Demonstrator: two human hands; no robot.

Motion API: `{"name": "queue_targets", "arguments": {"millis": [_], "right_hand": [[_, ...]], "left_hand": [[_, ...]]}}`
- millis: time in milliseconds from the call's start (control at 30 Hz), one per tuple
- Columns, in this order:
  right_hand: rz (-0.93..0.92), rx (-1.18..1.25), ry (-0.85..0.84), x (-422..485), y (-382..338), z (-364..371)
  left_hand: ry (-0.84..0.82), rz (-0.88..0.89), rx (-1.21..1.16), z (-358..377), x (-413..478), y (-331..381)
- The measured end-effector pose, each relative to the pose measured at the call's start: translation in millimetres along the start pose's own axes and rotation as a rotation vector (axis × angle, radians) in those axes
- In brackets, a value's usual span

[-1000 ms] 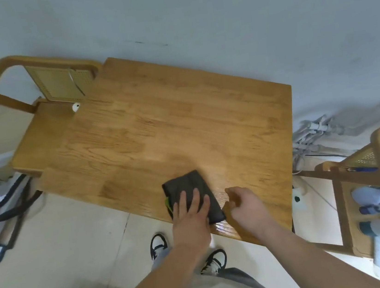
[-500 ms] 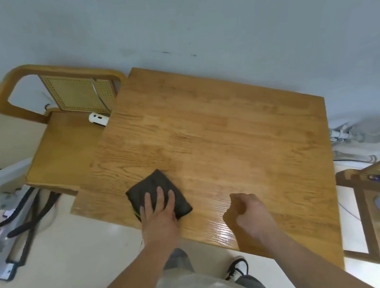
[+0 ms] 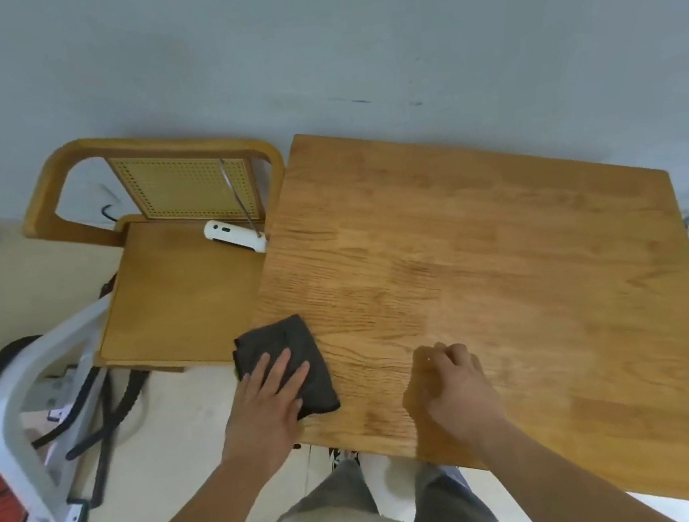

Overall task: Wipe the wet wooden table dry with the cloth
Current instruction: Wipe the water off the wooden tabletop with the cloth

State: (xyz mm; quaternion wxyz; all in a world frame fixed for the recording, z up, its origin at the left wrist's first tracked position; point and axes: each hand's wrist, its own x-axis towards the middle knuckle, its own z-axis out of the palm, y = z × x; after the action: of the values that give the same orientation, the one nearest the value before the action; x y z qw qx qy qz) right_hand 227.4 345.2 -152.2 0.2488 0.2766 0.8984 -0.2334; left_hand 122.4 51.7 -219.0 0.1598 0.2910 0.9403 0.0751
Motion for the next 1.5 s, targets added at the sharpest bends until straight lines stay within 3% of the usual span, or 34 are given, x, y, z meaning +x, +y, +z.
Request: {"name": "queue_targets", "arguments": {"millis": [67, 133, 267, 333, 433, 533, 567, 633, 700, 767, 833, 933, 1000, 1067, 1133, 1200, 1267, 1333, 1400, 1500], "right_hand": [[-0.039, -0.014, 0.001, 4.7, -16.3, 3.5], [-0.060, -0.018, 0.021, 9.9, -28.0, 5.7], [-0.067, -0.065, 0.015, 24.8, -37.4, 1.2], [-0.047, -0.125, 0.011, 37.2, -39.1, -6.6], [0.018, -0.161, 0.016, 52.4, -38.5, -16.2], [0.055, -0.112, -0.003, 57.6, -34.1, -17.9], [0.053, -0.116, 0.002, 58.6, -32.3, -18.0], [0.062, -0.127, 0.029, 61.9, -28.8, -19.8], [0.080, -0.168, 0.049, 69.6, -26.7, -24.9], [0.109, -0.224, 0.061, 79.8, -25.1, -31.3], [0.143, -0.229, 0.045, 86.5, -23.9, -35.6], [0.161, -0.164, 0.006, 86.3, -20.2, -31.0], [0.169, -0.122, -0.007, 83.7, -18.1, -27.6], [0.178, -0.102, -0.023, 81.8, -17.5, -27.7], [0.186, -0.104, -0.039, 80.4, -18.1, -30.7], [0.179, -0.115, -0.050, 81.6, -19.2, -33.6], [0.170, -0.132, -0.071, 83.3, -19.4, -36.0], [0.171, -0.157, -0.092, 84.4, -19.0, -37.6], [0.163, -0.171, -0.099, 84.5, -17.4, -38.0], [0.119, -0.120, -0.075, 84.3, -5.9, -45.8]], "left_hand": [[0.030, -0.160, -0.052, 8.6, -6.1, 16.5], [0.056, -0.146, -0.076, 22.5, -12.7, 49.6], [0.004, 0.336, 0.057, 17.6, 0.9, 38.5], [-0.007, 0.420, 0.138, 2.4, 25.7, 4.0], [-0.030, 0.123, 0.030, -17.6, 61.0, -20.8], [-0.010, -0.158, -0.083, -20.7, 73.2, 10.2], [-0.005, -0.131, -0.069, -15.7, 70.1, 22.5], [-0.016, 0.093, -0.006, -5.4, 58.7, 33.6], [-0.032, 0.354, 0.051, -6.1, 60.8, 17.1], [-0.021, 0.494, 0.109, -17.2, 81.4, -8.3], [-0.037, 0.432, 0.140, -30.2, 104.5, -22.7], [-0.027, 0.044, -0.053, -36.2, 125.3, 3.2], [-0.021, -0.118, -0.088, -28.4, 123.2, 44.3], [-0.018, -0.006, -0.087, -16.2, 105.5, 80.7], [-0.108, 0.290, -0.039, -6.5, 85.4, 94.5], [-0.189, 0.517, -0.025, -15.2, 87.1, 77.5], [-0.191, 0.599, 0.015, -28.2, 108.0, 46.7], [-0.127, 0.484, 0.013, -37.9, 129.3, 18.2], [-0.080, 0.192, -0.047, -45.8, 139.6, 4.3], [-0.042, -0.079, -0.026, -43.1, 136.6, 28.2]]}}
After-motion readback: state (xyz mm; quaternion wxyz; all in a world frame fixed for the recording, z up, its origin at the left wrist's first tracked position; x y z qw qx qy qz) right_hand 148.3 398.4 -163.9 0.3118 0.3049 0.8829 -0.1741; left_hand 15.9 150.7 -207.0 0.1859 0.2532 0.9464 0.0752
